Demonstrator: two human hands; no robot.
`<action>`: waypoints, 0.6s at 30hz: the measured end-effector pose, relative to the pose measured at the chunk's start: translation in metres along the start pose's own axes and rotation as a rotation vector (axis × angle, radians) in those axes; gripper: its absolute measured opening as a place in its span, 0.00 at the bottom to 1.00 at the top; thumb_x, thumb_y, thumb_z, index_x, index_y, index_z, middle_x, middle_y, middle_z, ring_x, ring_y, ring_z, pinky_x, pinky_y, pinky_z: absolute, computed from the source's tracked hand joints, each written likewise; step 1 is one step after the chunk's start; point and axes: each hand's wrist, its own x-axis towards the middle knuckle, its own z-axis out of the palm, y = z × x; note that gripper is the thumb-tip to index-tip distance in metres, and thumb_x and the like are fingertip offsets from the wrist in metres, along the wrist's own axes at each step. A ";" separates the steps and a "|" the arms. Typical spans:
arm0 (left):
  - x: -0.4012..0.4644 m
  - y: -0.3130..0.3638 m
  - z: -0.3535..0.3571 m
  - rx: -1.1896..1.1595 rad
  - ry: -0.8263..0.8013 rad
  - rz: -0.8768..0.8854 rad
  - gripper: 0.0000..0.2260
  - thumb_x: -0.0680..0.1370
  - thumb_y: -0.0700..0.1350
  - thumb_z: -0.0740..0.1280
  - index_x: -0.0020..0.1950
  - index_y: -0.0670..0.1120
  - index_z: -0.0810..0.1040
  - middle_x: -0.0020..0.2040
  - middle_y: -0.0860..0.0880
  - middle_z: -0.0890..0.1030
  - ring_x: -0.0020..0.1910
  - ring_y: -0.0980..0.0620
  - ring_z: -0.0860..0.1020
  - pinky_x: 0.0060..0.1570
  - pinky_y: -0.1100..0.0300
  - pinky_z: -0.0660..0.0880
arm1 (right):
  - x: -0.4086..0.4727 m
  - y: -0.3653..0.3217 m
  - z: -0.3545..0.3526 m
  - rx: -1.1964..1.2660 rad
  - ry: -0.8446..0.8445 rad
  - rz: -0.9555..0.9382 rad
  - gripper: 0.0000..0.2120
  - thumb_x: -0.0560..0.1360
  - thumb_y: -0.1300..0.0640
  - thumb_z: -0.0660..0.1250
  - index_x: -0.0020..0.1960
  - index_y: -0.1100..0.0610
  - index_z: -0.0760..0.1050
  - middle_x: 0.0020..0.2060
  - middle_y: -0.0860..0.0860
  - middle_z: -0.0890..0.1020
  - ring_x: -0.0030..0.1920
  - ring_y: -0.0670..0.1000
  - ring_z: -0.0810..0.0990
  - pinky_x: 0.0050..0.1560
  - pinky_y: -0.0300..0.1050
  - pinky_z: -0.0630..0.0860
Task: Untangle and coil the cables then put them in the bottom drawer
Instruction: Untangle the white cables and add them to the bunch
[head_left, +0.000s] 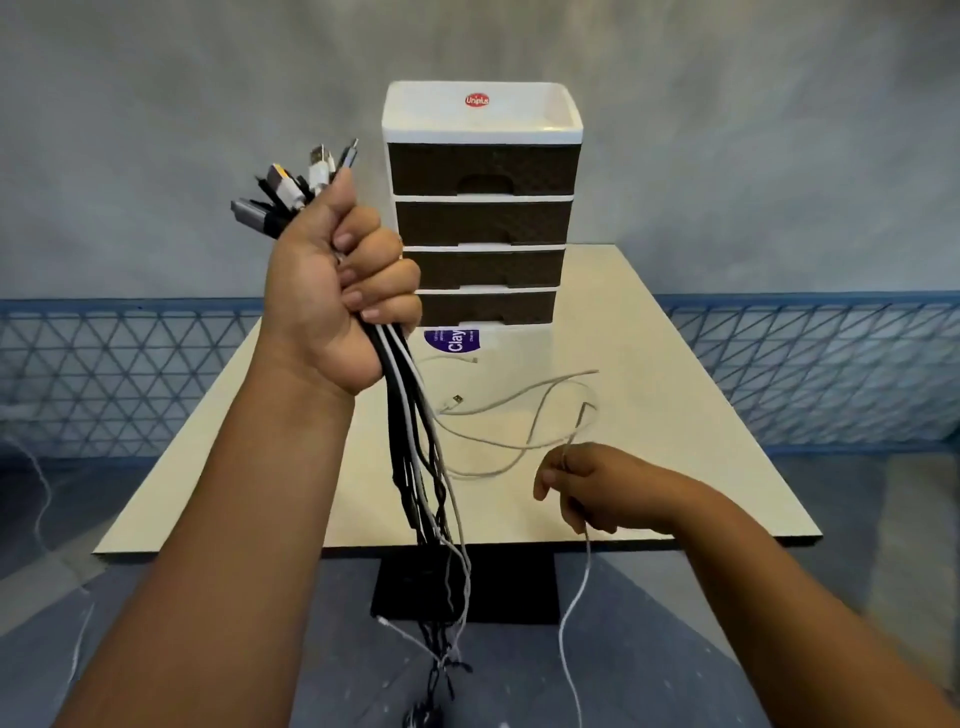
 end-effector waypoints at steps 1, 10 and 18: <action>-0.002 0.003 0.005 -0.005 -0.014 0.013 0.25 0.83 0.56 0.55 0.27 0.49 0.64 0.20 0.54 0.63 0.17 0.59 0.61 0.18 0.68 0.56 | 0.001 0.008 0.010 0.003 -0.027 0.018 0.12 0.84 0.56 0.54 0.52 0.59 0.75 0.30 0.54 0.79 0.23 0.48 0.68 0.28 0.40 0.68; -0.020 0.023 0.039 0.072 -0.009 0.119 0.26 0.83 0.56 0.55 0.26 0.49 0.65 0.20 0.54 0.63 0.17 0.59 0.60 0.18 0.67 0.57 | -0.013 0.052 0.064 -0.083 -0.137 0.078 0.10 0.82 0.52 0.59 0.57 0.56 0.72 0.42 0.52 0.81 0.37 0.55 0.82 0.41 0.47 0.76; -0.025 -0.018 0.067 0.153 0.045 0.087 0.25 0.82 0.55 0.58 0.26 0.50 0.60 0.19 0.54 0.59 0.18 0.58 0.55 0.19 0.67 0.52 | -0.070 -0.055 0.022 -0.069 0.224 -0.382 0.40 0.65 0.32 0.72 0.72 0.40 0.62 0.66 0.42 0.72 0.59 0.42 0.77 0.61 0.44 0.76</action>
